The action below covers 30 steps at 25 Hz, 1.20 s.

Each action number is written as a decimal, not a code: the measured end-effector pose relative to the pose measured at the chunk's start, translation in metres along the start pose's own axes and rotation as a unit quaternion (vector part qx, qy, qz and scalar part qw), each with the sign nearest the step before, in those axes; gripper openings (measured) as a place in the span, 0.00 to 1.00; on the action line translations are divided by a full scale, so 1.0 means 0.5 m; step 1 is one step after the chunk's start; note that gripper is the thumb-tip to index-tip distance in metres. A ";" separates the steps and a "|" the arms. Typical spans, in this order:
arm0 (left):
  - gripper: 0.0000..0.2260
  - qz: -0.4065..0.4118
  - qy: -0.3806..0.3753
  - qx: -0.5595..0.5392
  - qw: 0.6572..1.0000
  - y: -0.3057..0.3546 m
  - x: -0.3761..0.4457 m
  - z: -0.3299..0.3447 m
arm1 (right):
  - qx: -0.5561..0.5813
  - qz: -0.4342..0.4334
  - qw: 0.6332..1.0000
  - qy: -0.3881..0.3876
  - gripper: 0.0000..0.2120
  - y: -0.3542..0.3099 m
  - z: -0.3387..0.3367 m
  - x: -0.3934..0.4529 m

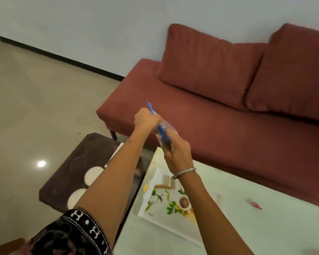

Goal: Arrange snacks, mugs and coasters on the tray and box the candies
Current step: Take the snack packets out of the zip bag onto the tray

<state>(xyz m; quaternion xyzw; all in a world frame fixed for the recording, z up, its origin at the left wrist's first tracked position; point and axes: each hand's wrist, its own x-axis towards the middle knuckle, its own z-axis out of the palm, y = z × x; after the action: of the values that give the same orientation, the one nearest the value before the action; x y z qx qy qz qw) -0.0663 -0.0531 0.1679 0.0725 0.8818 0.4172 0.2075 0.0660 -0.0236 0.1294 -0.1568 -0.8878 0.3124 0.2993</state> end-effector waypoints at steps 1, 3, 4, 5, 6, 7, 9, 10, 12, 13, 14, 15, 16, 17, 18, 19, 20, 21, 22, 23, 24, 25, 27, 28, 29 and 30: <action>0.15 0.006 -0.008 0.020 1.000 0.003 -0.026 0.034 | -0.036 -0.016 0.999 -0.010 0.11 0.019 -0.022 -0.035; 0.10 0.020 -0.032 0.046 0.998 -0.009 -0.081 0.102 | -0.013 0.048 0.997 -0.061 0.11 0.052 -0.067 -0.107; 0.08 0.014 -0.053 0.044 0.998 -0.023 -0.105 0.129 | 0.087 0.149 0.982 -0.077 0.13 0.062 -0.092 -0.130; 0.07 0.002 -0.073 0.030 0.997 -0.041 -0.125 0.156 | 0.227 0.276 0.932 -0.061 0.17 0.071 -0.118 -0.145; 0.08 -0.017 -0.090 0.006 0.996 -0.062 -0.140 0.181 | 0.332 0.381 0.863 -0.014 0.21 0.091 -0.135 -0.156; 0.08 -0.040 -0.108 -0.025 0.993 -0.081 -0.161 0.203 | 0.379 0.450 0.809 0.024 0.22 0.110 -0.150 -0.168; 0.07 -0.076 -0.130 -0.073 0.986 -0.109 -0.195 0.236 | 0.356 0.503 0.787 0.025 0.17 0.142 -0.155 -0.189; 0.08 -0.081 -0.134 -0.075 0.985 -0.118 -0.213 0.246 | 0.350 0.510 0.786 0.006 0.14 0.146 -0.152 -0.197; 0.10 -0.067 -0.127 -0.041 0.989 -0.132 -0.245 0.253 | 0.351 0.516 0.781 -0.018 0.12 0.140 -0.138 -0.208; 0.11 -0.058 -0.121 -0.028 0.991 -0.138 -0.257 0.253 | 0.354 0.518 0.779 -0.021 0.12 0.138 -0.131 -0.213; 0.11 -0.054 -0.119 -0.026 0.991 -0.147 -0.264 0.253 | 0.355 0.522 0.776 -0.018 0.12 0.132 -0.130 -0.216; 0.11 -0.054 -0.117 -0.031 0.991 -0.157 -0.270 0.253 | 0.358 0.527 0.771 -0.017 0.11 0.128 -0.127 -0.218; 0.11 -0.062 -0.117 -0.037 0.991 -0.165 -0.277 0.250 | 0.358 0.534 0.766 -0.017 0.10 0.125 -0.123 -0.220; 0.11 -0.074 -0.115 -0.045 0.990 -0.172 -0.283 0.246 | 0.354 0.542 0.762 -0.018 0.10 0.122 -0.117 -0.222; 0.11 -0.087 -0.117 -0.055 0.988 -0.180 -0.287 0.243 | 0.342 0.552 0.760 -0.021 0.09 0.120 -0.111 -0.224; 0.11 -0.096 -0.120 -0.066 0.986 -0.189 -0.291 0.240 | 0.330 0.561 0.759 -0.020 0.07 0.118 -0.104 -0.227; 0.10 -0.103 -0.122 -0.074 0.984 -0.194 -0.294 0.235 | 0.318 0.569 0.758 -0.020 0.05 0.115 -0.098 -0.228; 0.09 -0.109 -0.128 -0.084 0.982 -0.198 -0.297 0.228 | 0.307 0.574 0.758 -0.024 0.05 0.112 -0.096 -0.227; 0.08 -0.114 -0.139 -0.094 0.979 -0.200 -0.299 0.221 | 0.295 0.575 0.763 -0.030 0.06 0.109 -0.093 -0.227; 0.07 -0.122 -0.155 -0.107 0.975 -0.200 -0.299 0.214 | 0.284 0.571 0.770 -0.034 0.07 0.108 -0.092 -0.226; 0.07 -0.135 -0.170 -0.120 0.969 -0.201 -0.300 0.205 | 0.275 0.567 0.776 -0.036 0.07 0.105 -0.092 -0.227; 0.08 -0.153 -0.188 -0.134 0.961 -0.199 -0.303 0.197 | 0.266 0.565 0.780 -0.037 0.08 0.102 -0.093 -0.227; 0.12 -0.174 -0.228 -0.159 0.945 -0.197 -0.310 0.188 | 0.248 0.562 0.787 -0.053 0.10 0.096 -0.098 -0.229; 0.11 -0.172 -0.240 -0.168 0.941 -0.197 -0.316 0.184 | 0.247 0.560 0.789 -0.064 0.09 0.096 -0.099 -0.231; 0.10 -0.168 -0.239 -0.178 0.939 -0.197 -0.322 0.183 | 0.253 0.558 0.787 -0.070 0.08 0.098 -0.099 -0.234; 0.08 -0.164 -0.227 -0.186 0.942 -0.199 -0.327 0.183 | 0.264 0.555 0.785 -0.076 0.07 0.097 -0.100 -0.236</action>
<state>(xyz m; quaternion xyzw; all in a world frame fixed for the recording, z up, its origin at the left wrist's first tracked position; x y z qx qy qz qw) 0.1248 -0.1015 0.0899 -0.0204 0.7178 0.5064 0.4774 0.1927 -0.0187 0.0779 -0.5130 -0.5505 0.6576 0.0358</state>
